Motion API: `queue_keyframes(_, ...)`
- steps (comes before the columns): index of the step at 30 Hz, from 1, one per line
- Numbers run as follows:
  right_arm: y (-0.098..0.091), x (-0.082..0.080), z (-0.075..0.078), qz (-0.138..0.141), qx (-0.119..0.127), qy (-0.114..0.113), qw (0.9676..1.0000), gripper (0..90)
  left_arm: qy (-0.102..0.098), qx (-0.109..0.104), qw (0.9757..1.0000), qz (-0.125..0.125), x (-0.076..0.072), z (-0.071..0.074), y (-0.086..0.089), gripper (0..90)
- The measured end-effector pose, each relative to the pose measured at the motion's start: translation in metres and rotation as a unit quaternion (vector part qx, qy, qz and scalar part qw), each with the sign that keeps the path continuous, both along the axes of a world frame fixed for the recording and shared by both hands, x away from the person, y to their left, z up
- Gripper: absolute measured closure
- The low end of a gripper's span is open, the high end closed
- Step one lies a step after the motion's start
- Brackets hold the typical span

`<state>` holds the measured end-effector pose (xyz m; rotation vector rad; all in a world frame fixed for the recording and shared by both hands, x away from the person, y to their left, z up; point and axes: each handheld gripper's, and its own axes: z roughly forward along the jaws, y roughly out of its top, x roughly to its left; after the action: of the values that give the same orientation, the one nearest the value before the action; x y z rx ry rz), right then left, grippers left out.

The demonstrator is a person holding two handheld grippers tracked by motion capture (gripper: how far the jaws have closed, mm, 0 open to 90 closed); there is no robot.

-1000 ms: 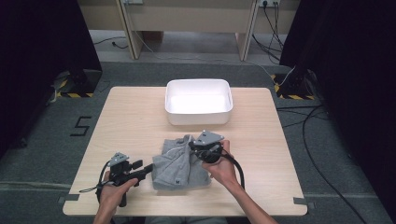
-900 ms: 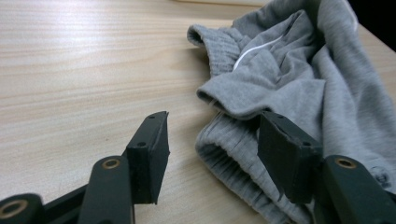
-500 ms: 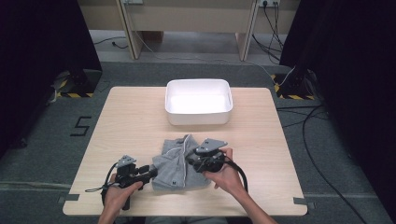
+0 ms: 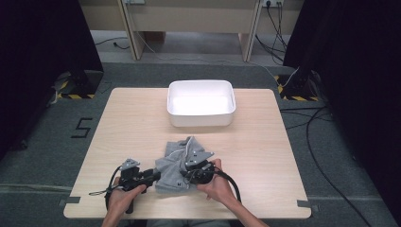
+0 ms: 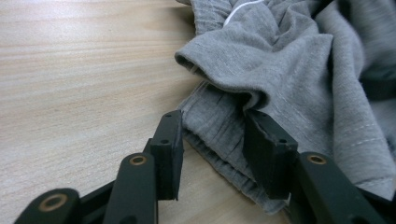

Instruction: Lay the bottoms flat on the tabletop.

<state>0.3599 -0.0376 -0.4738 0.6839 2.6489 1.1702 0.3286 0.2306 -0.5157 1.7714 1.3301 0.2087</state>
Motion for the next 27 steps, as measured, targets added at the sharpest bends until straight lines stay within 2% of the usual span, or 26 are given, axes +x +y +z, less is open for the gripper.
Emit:
queue_keyframes(2,-0.010,0.000,0.013,0.004,0.001,-0.021,0.9998,85.4,-0.001,0.002,1.0000,0.002,0.000,-0.001,0.000,58.4)
queue_keyframes(5,-0.032,0.002,0.035,-0.009,0.009,-0.048,0.9988,85.8,-0.004,0.011,0.9999,0.001,0.001,-0.003,0.001,59.4)
queue_keyframes(7,-0.051,0.004,0.048,-0.022,0.013,-0.060,0.9979,85.7,-0.006,0.015,0.9999,0.001,0.001,-0.003,0.001,60.0)
queue_keyframes(10,-0.082,0.007,0.056,-0.045,0.015,-0.060,0.9970,85.6,-0.009,0.026,0.9996,0.003,0.002,-0.002,0.001,60.1)
queue_keyframes(11,-0.092,0.009,0.056,-0.053,0.011,-0.060,0.9967,85.6,-0.013,0.034,0.9993,0.005,0.002,-0.003,0.001,60.3)
queue_keyframes(12,-0.102,0.010,0.053,-0.062,0.006,-0.056,0.9965,85.6,-0.021,0.053,0.9983,0.009,0.002,-0.002,0.001,64.0)
queue_keyframes(13,-0.113,0.012,0.050,-0.072,-0.001,-0.048,0.9962,85.6,-0.025,0.067,0.9974,0.013,0.002,-0.002,0.001,63.9)
queue_keyframes(14,-0.123,0.012,0.045,-0.083,-0.010,-0.041,0.9956,85.6,-0.025,0.070,0.9971,0.016,0.002,-0.001,0.002,63.7)
queue_keyframes(18,-0.155,0.010,0.020,-0.118,-0.047,-0.020,0.9917,85.2,-0.018,0.056,0.9981,0.020,0.003,-0.001,0.004,59.7)
queue_keyframes(21,-0.165,0.010,0.008,-0.130,-0.040,0.005,0.9907,81.5,-0.014,0.044,0.9989,0.010,0.002,0.000,-0.001,56.3)
queue_keyframes(23,-0.164,0.012,0.008,-0.134,-0.040,0.005,0.9901,74.5,-0.014,0.036,0.9993,0.001,0.001,0.002,-0.008,53.9)
queue_keyframes(24,-0.162,0.012,0.009,-0.136,-0.039,0.001,0.9899,72.3,-0.016,0.033,0.9993,-0.004,0.001,0.003,-0.010,52.6)
queue_keyframes(26,-0.159,0.012,0.014,-0.140,-0.040,-0.008,0.9893,62.1,-0.018,0.024,0.9995,-0.010,0.000,0.005,-0.015,50.5)
queue_keyframes(27,-0.158,0.011,0.018,-0.149,-0.037,-0.015,0.9880,58.2,-0.018,0.016,0.9996,-0.013,0.000,0.006,-0.016,49.9)
